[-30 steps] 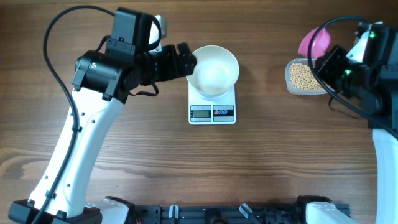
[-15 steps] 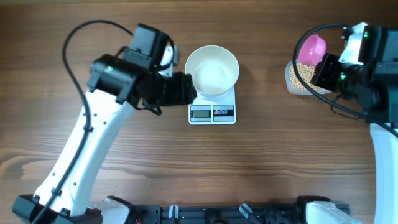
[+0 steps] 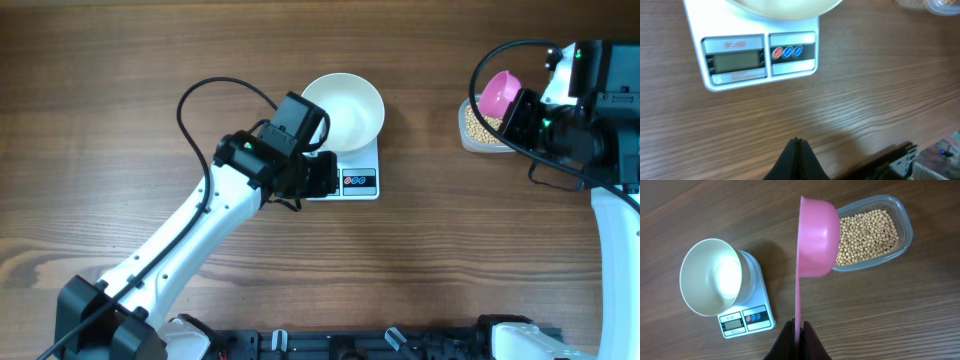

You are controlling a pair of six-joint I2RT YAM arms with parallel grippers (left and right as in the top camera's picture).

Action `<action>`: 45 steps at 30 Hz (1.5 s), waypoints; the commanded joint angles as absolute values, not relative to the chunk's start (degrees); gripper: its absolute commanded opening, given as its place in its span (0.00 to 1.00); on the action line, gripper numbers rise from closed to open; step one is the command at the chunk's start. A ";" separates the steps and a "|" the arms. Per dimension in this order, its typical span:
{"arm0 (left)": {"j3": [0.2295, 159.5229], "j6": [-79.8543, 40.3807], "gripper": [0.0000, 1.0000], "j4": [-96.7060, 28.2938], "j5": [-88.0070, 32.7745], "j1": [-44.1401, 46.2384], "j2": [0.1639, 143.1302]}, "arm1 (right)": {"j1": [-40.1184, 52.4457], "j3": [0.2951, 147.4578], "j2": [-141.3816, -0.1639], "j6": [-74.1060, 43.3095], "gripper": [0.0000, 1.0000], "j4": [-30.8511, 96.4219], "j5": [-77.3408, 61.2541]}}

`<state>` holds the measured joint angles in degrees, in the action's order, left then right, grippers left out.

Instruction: Scoop item into bowl and weigh 150g on scale

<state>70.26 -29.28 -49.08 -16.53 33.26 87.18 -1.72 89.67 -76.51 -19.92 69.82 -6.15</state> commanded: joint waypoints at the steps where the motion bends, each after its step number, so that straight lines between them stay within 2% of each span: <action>1: 68.95 -31.68 0.04 -45.98 -14.68 35.07 88.86 | -1.87 90.11 -76.60 -21.61 0.04 69.21 -2.87; 7: 68.95 -32.03 0.04 -42.52 -12.84 37.56 94.59 | -1.87 90.11 -76.60 -21.63 0.04 70.63 0.01; 16: 68.86 -31.94 0.04 -39.00 -1.61 37.76 96.77 | -1.87 90.11 -76.62 -21.61 0.04 70.78 3.64; 25: 67.51 -31.77 0.04 -34.44 -1.80 40.05 97.17 | -1.91 90.11 -76.62 -21.61 0.04 66.48 4.08; 45: 66.96 -31.75 0.04 -27.88 0.91 41.04 107.24 | -1.91 90.11 -76.62 -21.04 0.04 66.19 4.10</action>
<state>67.44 -31.24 -29.63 -1.30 40.93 106.06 -1.72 89.67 -76.51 -21.15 66.63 2.87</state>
